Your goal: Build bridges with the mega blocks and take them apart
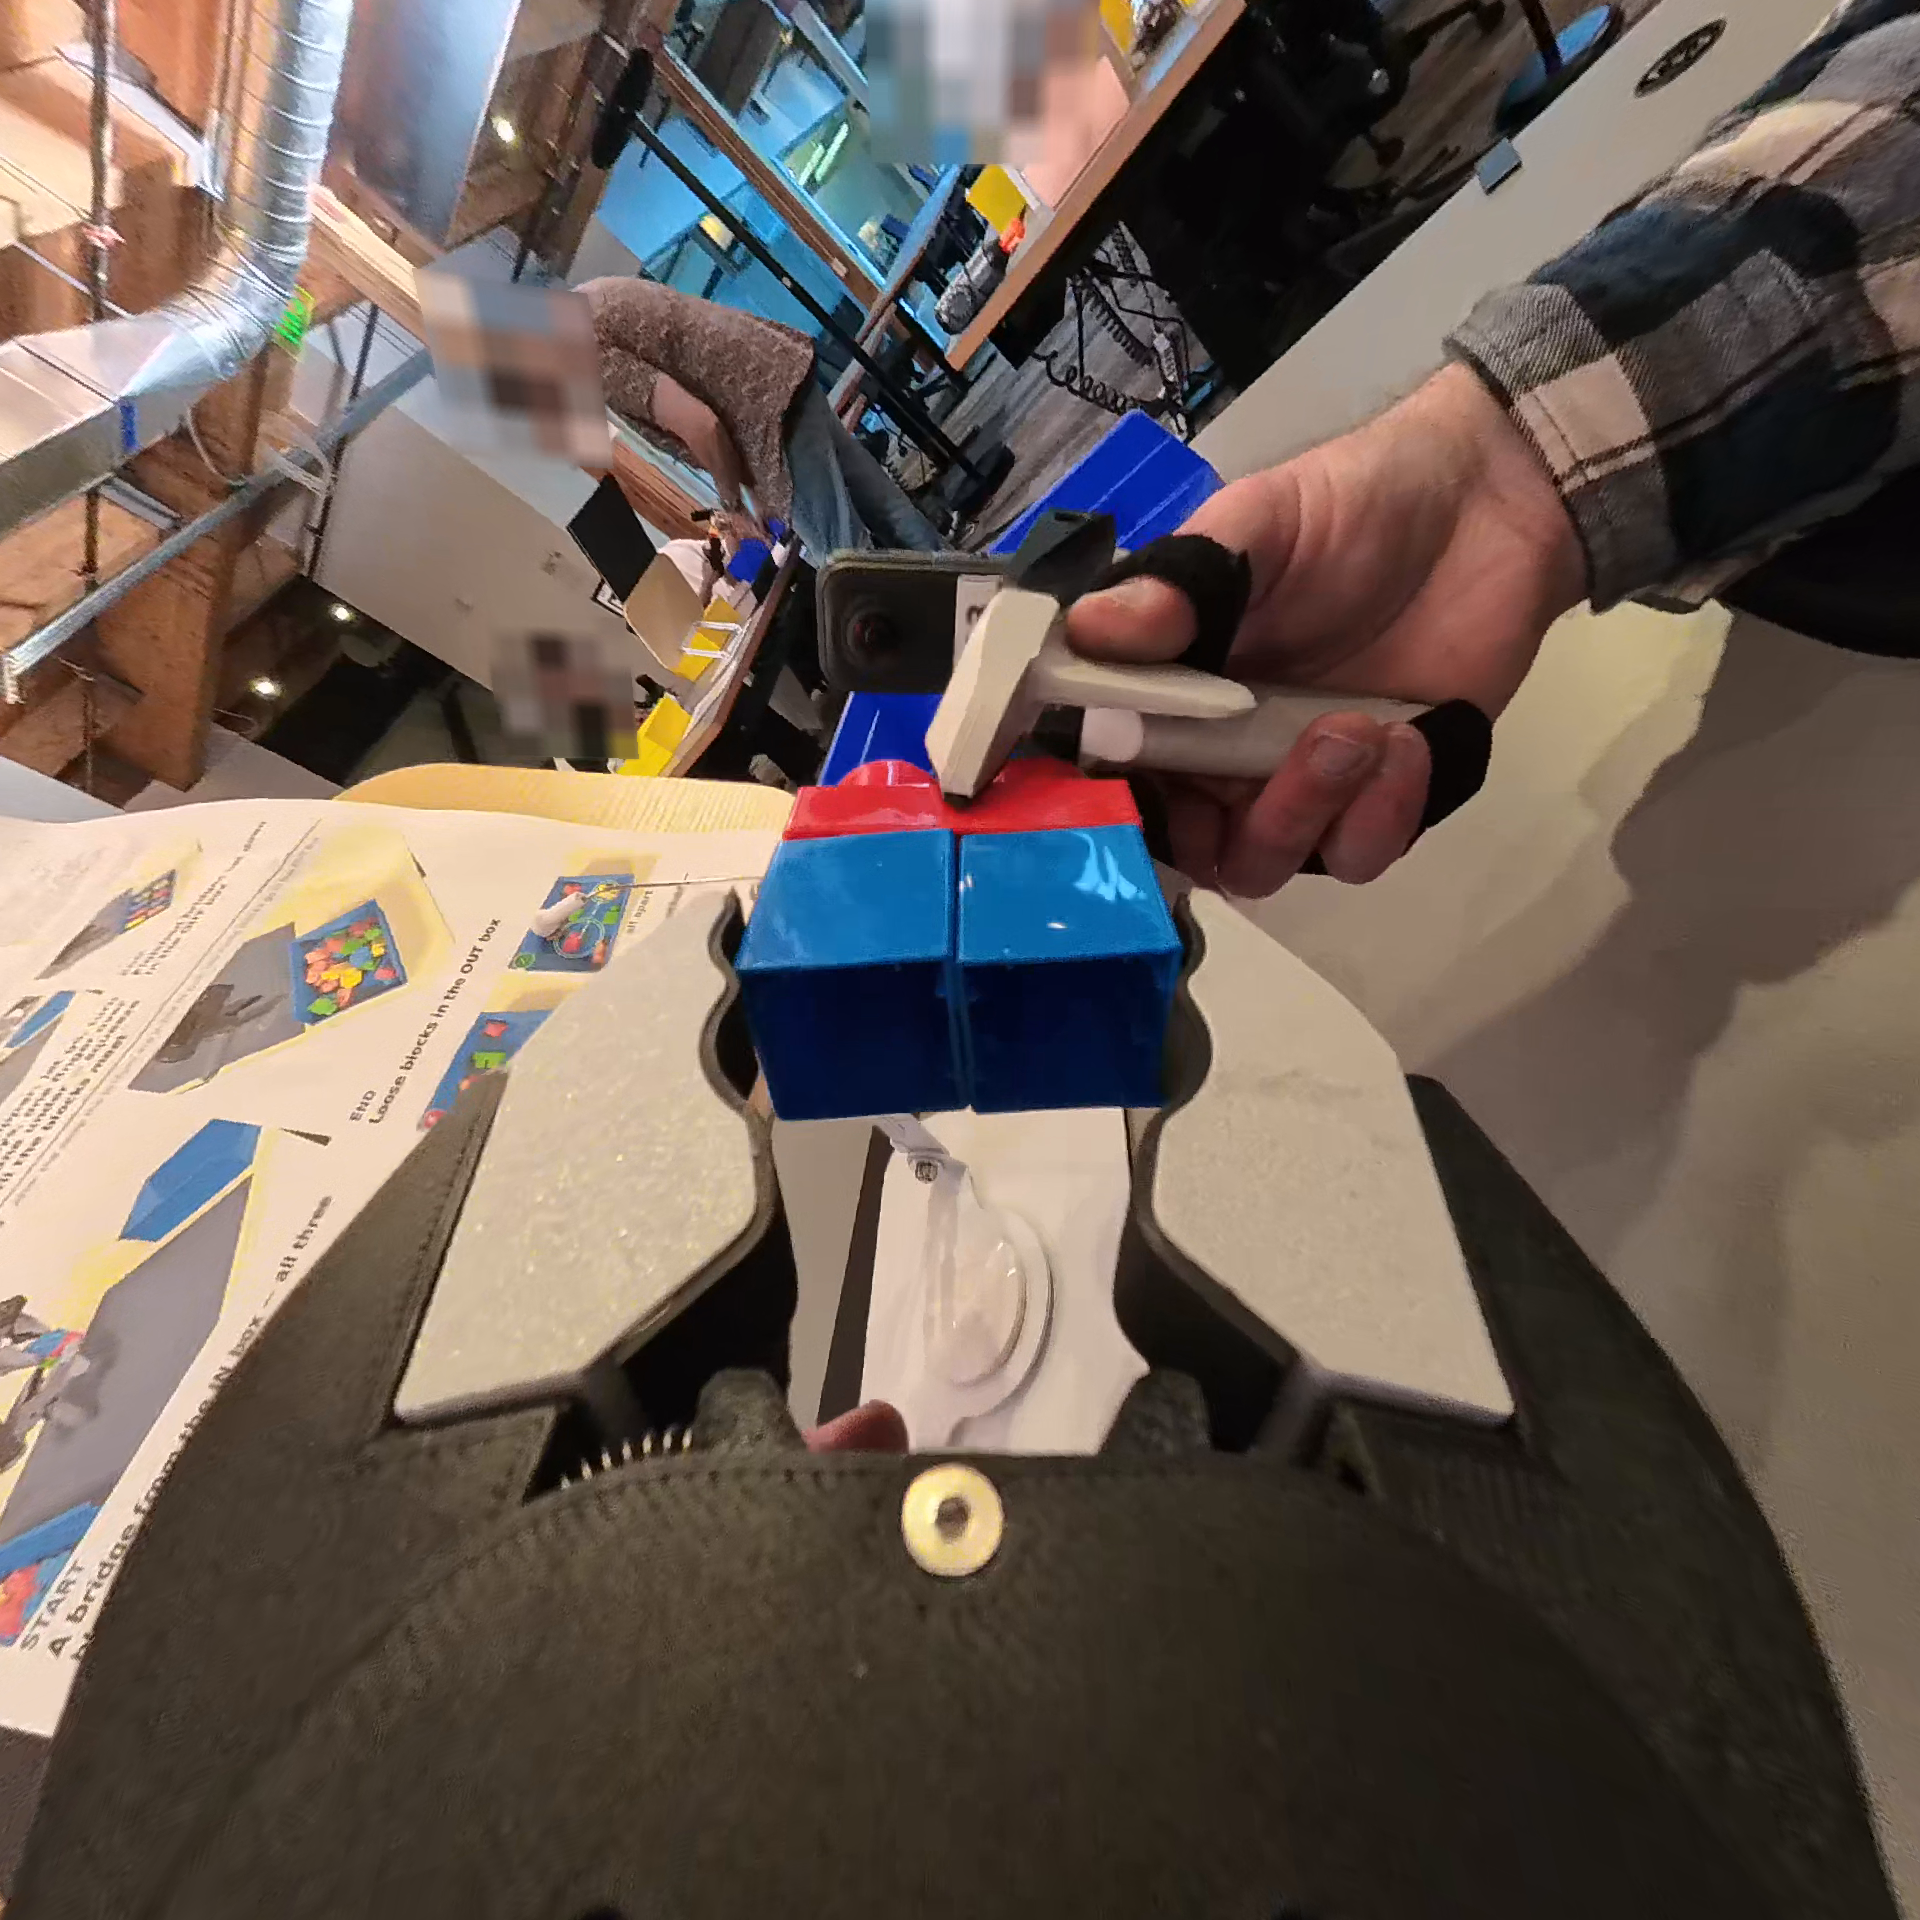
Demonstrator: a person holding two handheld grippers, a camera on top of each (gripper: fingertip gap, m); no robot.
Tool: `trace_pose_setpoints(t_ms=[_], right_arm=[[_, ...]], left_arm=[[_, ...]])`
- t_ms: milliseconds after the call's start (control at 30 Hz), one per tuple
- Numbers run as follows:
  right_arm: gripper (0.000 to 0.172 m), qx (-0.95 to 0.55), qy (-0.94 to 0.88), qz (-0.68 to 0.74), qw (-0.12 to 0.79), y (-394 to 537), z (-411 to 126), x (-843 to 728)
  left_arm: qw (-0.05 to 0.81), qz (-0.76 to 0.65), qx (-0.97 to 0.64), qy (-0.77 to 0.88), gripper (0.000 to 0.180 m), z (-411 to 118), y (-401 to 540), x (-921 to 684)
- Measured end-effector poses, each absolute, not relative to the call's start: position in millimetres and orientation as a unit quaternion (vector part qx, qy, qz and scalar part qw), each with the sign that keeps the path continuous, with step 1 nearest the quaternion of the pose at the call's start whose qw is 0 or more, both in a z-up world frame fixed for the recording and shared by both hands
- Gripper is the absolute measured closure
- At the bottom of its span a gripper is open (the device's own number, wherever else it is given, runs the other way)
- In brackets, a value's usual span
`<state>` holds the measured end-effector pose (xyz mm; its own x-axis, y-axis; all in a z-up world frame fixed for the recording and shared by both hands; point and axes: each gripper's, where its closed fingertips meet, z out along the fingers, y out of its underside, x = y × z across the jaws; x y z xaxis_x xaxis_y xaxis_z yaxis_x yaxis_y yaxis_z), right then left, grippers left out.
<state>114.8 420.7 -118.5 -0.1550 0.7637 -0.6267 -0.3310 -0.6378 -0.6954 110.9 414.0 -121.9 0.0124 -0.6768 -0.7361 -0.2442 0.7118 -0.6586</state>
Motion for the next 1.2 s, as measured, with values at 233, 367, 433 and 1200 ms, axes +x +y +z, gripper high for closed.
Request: trace_pose_setpoints(t_ms=[233, 367, 433, 1200], right_arm=[[0.138, -0.531, -0.202, 0.733, 0.375, 420.6, -117.5, 115.6], [0.138, -0.525, -0.202, 0.739, 0.370, 418.7, -115.0, 115.2], [0.138, -0.525, -0.203, 0.738, 0.373, 418.7, -114.6, 116.0], [0.136, -0.557, -0.255, 0.723, 0.321, 402.2, -117.7, 103.0]], left_arm=[[0.621, -0.188, -0.349, 0.676, 0.105, -122.5, 416.7, 110.9], [0.617, -0.185, -0.348, 0.681, 0.102, -124.3, 417.6, 110.6], [0.615, -0.176, -0.349, 0.685, 0.105, -125.4, 418.9, 111.1], [0.588, -0.213, -0.354, 0.695, 0.109, -128.5, 402.9, 106.1]])
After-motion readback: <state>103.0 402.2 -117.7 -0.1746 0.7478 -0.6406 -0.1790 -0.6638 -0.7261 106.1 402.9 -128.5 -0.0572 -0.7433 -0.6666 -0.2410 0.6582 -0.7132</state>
